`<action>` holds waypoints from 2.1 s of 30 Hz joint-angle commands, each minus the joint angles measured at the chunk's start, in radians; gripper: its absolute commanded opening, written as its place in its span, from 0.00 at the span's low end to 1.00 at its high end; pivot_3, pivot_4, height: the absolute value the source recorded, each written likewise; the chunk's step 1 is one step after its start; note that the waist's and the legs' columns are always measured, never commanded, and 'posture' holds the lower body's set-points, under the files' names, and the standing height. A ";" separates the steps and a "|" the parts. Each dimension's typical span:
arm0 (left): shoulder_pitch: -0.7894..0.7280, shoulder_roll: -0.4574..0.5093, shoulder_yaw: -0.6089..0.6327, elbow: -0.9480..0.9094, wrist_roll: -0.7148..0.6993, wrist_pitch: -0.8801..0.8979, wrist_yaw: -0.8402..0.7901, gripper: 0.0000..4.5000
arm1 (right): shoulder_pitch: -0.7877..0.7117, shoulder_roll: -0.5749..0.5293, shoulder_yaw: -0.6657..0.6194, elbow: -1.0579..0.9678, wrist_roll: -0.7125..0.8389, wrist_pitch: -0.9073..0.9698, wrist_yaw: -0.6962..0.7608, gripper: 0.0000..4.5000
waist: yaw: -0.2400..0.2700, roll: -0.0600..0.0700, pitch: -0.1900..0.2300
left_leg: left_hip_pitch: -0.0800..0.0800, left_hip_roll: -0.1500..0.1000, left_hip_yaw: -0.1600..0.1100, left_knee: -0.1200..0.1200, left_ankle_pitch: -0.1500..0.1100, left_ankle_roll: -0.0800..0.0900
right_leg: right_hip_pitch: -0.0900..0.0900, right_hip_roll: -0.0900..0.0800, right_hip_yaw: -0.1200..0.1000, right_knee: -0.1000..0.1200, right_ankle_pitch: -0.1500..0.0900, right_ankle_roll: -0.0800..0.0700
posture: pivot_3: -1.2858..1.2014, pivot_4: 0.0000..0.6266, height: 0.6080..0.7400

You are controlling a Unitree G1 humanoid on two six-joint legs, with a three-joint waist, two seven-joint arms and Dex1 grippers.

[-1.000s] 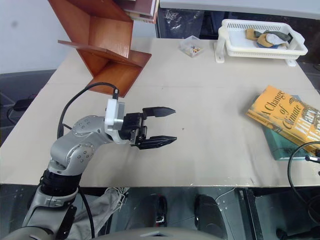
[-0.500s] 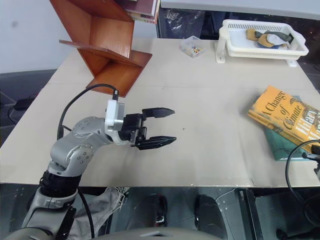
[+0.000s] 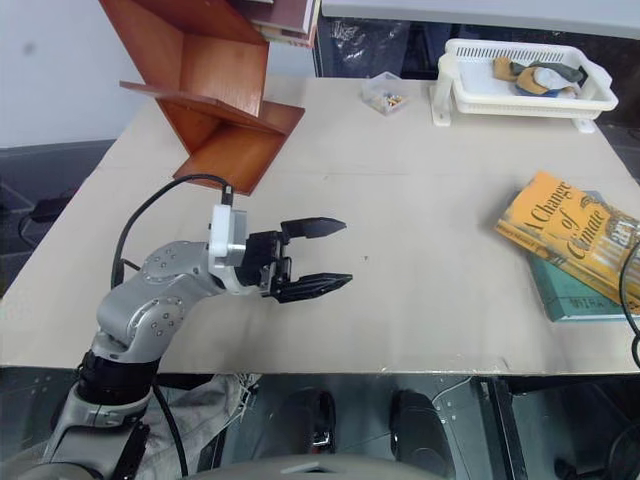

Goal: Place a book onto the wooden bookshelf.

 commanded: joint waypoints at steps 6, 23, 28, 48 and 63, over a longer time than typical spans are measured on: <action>0.018 0.021 0.038 -0.086 -0.035 0.023 0.020 1.00 | -0.186 -0.151 -0.054 0.378 0.063 -0.014 0.034 0.01 | -0.002 0.000 0.000 | 0.000 0.000 0.001 0.000 0.000 0.000 | 0.000 0.000 0.001 -0.001 0.000 0.000 | 0.52 0.24 1.00; -0.012 0.027 0.032 -0.060 -0.037 0.032 0.009 1.00 | -0.458 -0.276 -0.008 0.829 0.109 0.094 -0.070 0.01 | -0.020 0.000 0.000 | 0.001 0.000 0.002 -0.001 0.000 0.000 | 0.000 0.000 0.002 -0.002 0.000 0.001 | 0.52 0.24 1.00; -0.009 0.029 0.036 -0.067 -0.040 0.037 0.012 1.00 | -0.503 -0.282 0.029 0.877 0.105 0.124 -0.064 0.01 | -0.026 0.000 0.000 | 0.001 0.000 0.002 -0.001 0.000 0.000 | 0.000 0.000 0.002 -0.002 0.000 0.001 | 0.52 0.24 1.00; -0.001 0.034 0.042 -0.074 -0.045 0.041 0.023 1.00 | -0.543 -0.224 -0.001 0.971 0.152 -0.113 -0.138 0.01 | -0.028 -0.001 0.001 | 0.001 0.000 0.002 -0.001 0.000 0.000 | 0.000 0.001 0.002 -0.003 0.002 0.003 | 0.52 0.24 1.00; 0.022 0.058 0.076 -0.119 -0.066 0.066 0.065 1.00 | -0.706 -0.069 0.121 1.075 0.138 -0.216 -0.085 0.01 | -0.038 0.000 0.001 | 0.001 0.001 0.003 -0.004 0.000 0.000 | 0.000 0.001 0.003 -0.005 0.005 0.002 | 0.52 0.24 1.00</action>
